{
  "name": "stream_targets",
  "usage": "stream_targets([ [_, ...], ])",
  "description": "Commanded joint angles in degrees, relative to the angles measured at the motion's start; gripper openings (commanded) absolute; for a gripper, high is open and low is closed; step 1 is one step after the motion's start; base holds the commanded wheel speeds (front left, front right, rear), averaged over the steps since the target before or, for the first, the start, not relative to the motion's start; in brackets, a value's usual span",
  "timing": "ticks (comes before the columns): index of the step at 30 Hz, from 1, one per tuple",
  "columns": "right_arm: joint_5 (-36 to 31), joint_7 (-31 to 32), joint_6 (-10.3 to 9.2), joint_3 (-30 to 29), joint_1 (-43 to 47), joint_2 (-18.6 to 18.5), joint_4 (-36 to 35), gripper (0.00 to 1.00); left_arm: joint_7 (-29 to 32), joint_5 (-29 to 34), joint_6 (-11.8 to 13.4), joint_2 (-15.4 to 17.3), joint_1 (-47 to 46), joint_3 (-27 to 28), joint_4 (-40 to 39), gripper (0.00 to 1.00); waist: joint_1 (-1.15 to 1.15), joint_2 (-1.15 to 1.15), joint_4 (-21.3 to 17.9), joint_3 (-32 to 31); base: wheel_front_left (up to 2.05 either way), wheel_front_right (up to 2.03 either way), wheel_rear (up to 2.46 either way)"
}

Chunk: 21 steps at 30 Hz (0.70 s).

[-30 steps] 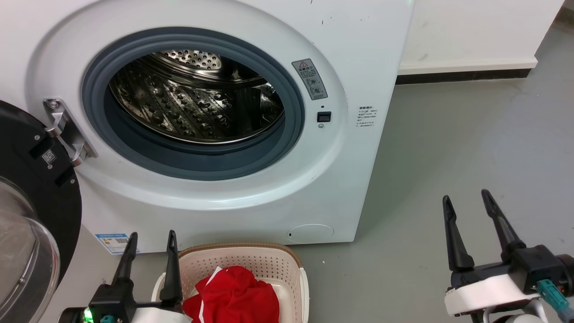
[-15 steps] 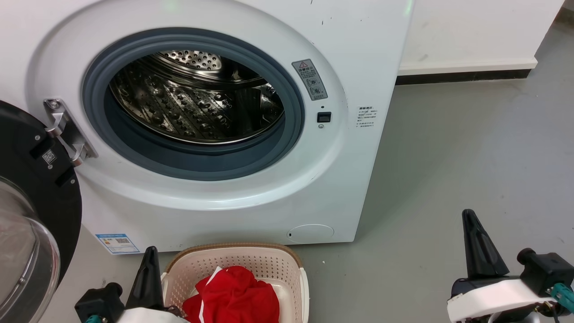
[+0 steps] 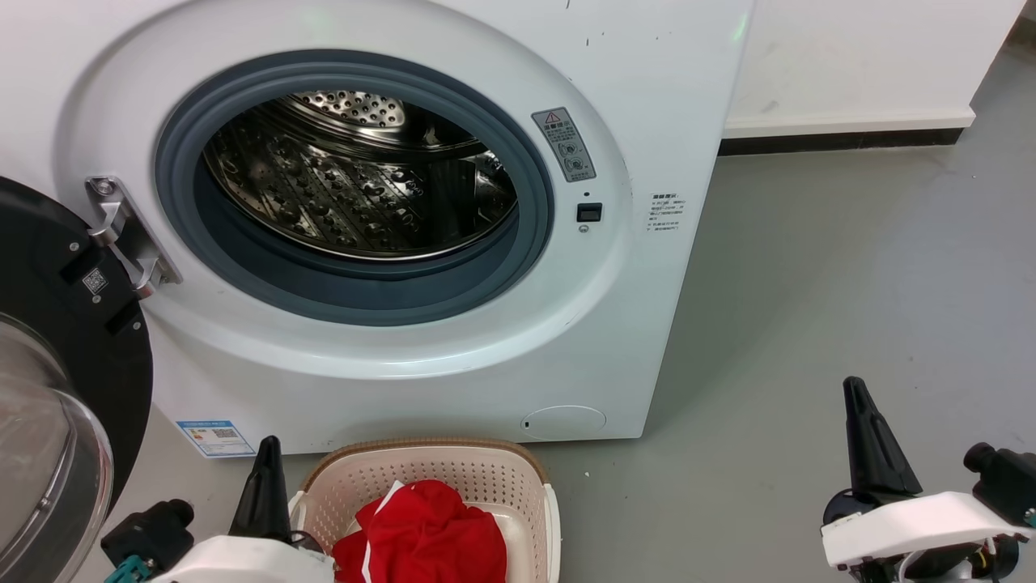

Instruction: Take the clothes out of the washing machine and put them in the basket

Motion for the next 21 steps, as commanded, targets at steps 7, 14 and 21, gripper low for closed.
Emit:
stream_targets([
  [7, 8.5, 1.5, -0.01, -0.2, -2.2, -0.8, 0.2, 0.0, 1.8, -7.7, -0.7, 0.1, -2.4, 0.5, 0.2, 0.0, 0.0, 0.0, 0.2, -0.1, 0.0, 0.0, 0.0],
  [14, 14.8, 2.8, -0.02, -0.4, -2.6, -0.9, 0.9, 0.0, 3.2, -13.6, -1.0, 0.1, -3.2, 0.8, 0.9, 0.0, 0.0, 0.0, 0.4, -0.1, 0.0, 0.0, 0.0],
  [21, 21.5, 4.2, -0.02, -0.7, -3.2, -1.0, 1.7, 0.0, 4.7, -19.9, -1.5, 0.1, -4.1, 1.1, 1.6, 0.0, 0.0, 0.0, 0.7, -0.2, 0.0, 0.0, 0.0],
])
